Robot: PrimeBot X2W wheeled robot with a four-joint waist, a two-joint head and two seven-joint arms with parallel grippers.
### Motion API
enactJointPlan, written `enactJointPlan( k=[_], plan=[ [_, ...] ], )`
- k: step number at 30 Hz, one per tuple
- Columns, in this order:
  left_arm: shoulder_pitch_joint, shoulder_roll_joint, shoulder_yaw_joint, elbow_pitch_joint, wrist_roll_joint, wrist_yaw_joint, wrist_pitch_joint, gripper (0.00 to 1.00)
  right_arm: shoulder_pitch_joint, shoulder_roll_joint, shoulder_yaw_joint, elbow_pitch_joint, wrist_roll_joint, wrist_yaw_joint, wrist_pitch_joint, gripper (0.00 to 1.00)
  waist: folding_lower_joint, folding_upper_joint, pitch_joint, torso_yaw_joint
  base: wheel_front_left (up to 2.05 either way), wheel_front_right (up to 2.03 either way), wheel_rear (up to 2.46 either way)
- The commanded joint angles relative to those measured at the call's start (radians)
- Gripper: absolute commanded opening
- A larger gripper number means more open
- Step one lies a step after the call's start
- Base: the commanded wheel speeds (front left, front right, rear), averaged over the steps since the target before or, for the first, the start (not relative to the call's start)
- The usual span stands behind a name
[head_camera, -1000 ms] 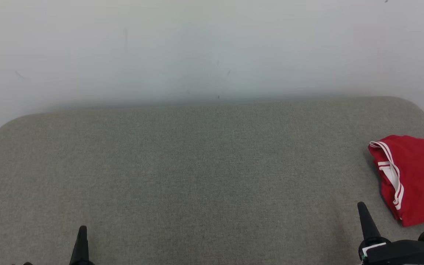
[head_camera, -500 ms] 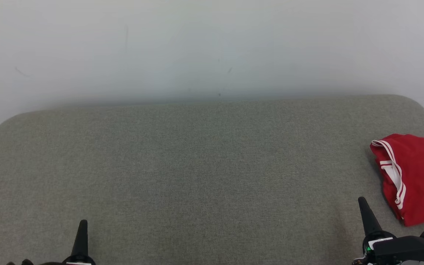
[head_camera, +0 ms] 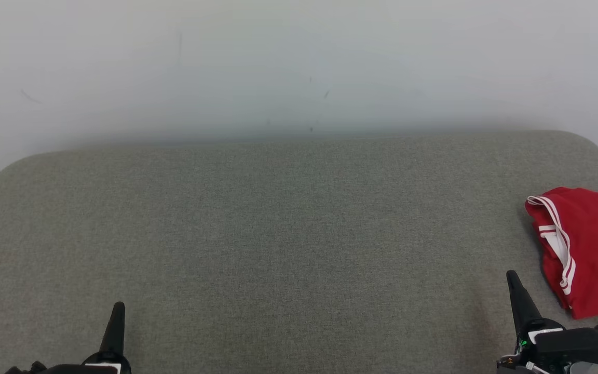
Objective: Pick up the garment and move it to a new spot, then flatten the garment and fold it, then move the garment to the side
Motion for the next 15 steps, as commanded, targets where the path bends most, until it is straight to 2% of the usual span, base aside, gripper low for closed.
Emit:
enactJointPlan(
  k=[1, 15],
  plan=[
    [-0.023, 0.006, 0.004, -0.009, -0.029, -0.006, 0.006, 0.0, -0.01, 0.001, -0.004, -0.006, 0.024, -0.002, 0.003, 0.0, -0.0001, -0.0001, 0.001, 0.001, 0.0, 0.0, 0.0],
    [-0.035, 0.006, 0.007, -0.012, -0.137, -0.008, 0.034, 0.0, -0.026, 0.003, -0.01, -0.006, 0.132, -0.002, 0.019, 0.0, -0.0001, -0.0001, 0.011, 0.004, 0.0, 0.0, 0.0]
  ],
)
